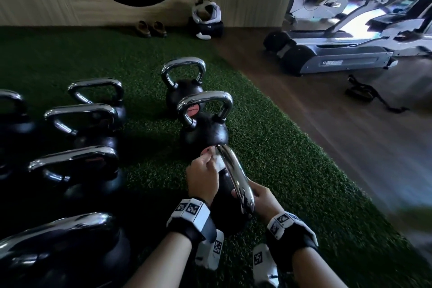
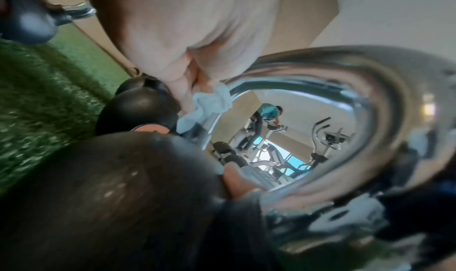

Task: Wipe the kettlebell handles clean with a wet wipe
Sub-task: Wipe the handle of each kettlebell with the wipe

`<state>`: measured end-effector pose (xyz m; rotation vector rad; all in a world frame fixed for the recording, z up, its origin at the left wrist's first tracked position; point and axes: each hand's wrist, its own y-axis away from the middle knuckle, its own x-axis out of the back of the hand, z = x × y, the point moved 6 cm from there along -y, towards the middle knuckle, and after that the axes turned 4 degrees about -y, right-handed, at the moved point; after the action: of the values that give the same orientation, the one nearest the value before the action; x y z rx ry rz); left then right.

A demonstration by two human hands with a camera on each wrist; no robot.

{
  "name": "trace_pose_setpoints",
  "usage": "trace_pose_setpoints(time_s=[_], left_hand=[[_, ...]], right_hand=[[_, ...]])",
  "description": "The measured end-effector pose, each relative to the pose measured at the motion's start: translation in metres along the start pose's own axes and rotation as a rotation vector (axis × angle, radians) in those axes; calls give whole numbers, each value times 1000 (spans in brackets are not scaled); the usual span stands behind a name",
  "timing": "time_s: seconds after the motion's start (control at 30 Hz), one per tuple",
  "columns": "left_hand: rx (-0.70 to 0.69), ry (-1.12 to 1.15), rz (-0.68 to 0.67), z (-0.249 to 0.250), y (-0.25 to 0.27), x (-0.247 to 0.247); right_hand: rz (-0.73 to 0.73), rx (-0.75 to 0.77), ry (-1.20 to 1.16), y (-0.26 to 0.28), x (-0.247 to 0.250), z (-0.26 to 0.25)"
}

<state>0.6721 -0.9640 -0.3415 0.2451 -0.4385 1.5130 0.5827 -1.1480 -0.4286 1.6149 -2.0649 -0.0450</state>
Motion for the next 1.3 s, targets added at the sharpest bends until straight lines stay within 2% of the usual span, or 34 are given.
trace_pose_setpoints(time_s=[0.13,0.23,0.3,0.37,0.53,0.7,0.77,0.87,0.93,1.07,1.13,1.2,1.3], left_hand=[[-41,147,55,17,6,8],[73,285,12,12,-3,6],[105,326,30,10,-8,7],[86,316,66,18,5,9],[-35,246,51,37,60,15],[16,297,53,38,42,14],[8,314,92,40,59,16],[-70,343,72,44,106,19],[-71,406,63,40,127,15],[-72,419,80,29,142,12],[-74,449,-1,24,145,11],[-126,431,-58,19,146,13],[-241,318,-35,19,147,16]], right_hand=[[-30,0,8,-8,2,2],[-27,6,-12,-8,2,2],[-21,4,-52,-7,2,1],[-21,1,-96,-7,2,2],[-38,-10,-181,-9,0,3],[-53,-5,-191,-12,-1,6],[-55,17,-181,-11,-1,5],[-53,28,-179,-10,-1,5],[-55,36,-157,-10,0,4],[-47,46,-126,-10,1,2],[-31,46,-106,-11,1,3],[-26,38,-91,-11,1,5],[-38,27,-101,-13,-1,7]])
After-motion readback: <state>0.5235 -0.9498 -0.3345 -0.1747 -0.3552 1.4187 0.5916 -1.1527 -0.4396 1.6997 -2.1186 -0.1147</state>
